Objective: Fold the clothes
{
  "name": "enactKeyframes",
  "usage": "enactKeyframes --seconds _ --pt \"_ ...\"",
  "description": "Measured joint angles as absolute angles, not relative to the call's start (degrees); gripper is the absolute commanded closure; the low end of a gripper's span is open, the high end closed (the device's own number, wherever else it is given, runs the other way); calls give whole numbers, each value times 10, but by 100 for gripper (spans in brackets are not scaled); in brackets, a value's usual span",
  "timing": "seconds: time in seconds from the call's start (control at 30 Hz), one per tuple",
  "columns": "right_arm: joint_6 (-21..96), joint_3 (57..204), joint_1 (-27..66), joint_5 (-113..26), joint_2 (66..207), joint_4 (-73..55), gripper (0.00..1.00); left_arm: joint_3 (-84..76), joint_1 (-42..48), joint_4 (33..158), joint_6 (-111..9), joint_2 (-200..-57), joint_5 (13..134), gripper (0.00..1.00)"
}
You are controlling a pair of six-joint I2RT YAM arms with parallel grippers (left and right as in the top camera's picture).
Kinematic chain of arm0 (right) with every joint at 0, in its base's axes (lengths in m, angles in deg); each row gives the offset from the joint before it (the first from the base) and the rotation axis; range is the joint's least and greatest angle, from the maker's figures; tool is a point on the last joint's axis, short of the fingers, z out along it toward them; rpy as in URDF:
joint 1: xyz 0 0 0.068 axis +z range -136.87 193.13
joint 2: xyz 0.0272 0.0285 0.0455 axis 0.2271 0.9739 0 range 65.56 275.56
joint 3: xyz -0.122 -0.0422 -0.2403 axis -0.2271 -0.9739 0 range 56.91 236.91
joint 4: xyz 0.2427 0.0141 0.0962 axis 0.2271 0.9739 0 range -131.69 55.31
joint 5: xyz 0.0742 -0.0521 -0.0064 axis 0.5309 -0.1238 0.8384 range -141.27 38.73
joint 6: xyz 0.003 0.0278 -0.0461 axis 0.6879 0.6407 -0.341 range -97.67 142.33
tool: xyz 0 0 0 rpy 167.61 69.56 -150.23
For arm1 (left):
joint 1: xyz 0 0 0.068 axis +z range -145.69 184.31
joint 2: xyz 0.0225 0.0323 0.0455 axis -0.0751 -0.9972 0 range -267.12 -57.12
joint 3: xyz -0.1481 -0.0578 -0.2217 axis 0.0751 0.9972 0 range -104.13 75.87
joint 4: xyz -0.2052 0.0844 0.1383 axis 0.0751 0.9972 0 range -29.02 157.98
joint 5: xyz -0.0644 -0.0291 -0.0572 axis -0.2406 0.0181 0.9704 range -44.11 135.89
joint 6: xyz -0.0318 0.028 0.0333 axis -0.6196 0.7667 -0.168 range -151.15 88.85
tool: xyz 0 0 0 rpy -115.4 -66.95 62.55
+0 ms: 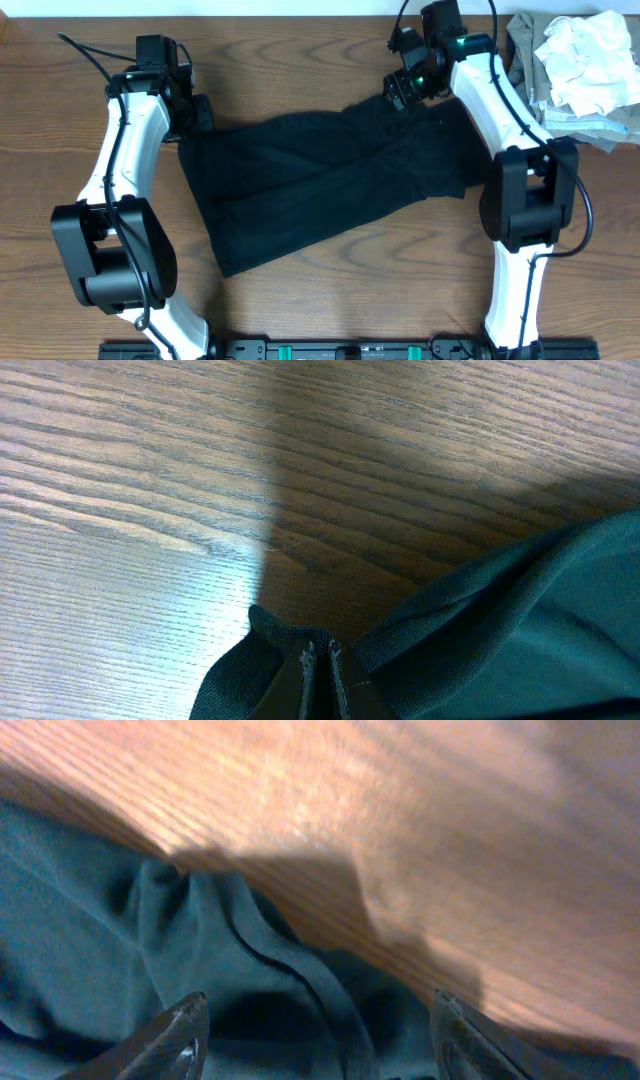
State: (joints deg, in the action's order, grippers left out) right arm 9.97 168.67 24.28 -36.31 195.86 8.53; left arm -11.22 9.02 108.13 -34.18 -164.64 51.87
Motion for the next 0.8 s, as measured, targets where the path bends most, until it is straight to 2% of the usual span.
enactKeyframes --seconds 0.17,0.23,0.3,0.33,0.4,0.63,0.8 --pt "97 1687 242 -348 1995 92 31 -112 90 1081 -342 -1646 519 94" --pt "97 1687 242 -344 2005 93 34 -112 90 1082 -342 -1646 519 94" --pt "92 1687 242 -342 2010 92 50 -112 90 1081 -342 -1646 519 94" --pt "90 1687 242 -341 2010 91 62 -112 90 1081 -342 -1646 519 94" --pt "90 1687 242 -339 2010 85 79 -112 90 1081 -342 -1646 519 94" --pt "97 1721 242 -337 2011 82 96 -112 90 1074 -341 -1646 519 94" --pt "98 1787 242 -336 2011 88 99 -112 90 1073 -341 -1646 519 94"
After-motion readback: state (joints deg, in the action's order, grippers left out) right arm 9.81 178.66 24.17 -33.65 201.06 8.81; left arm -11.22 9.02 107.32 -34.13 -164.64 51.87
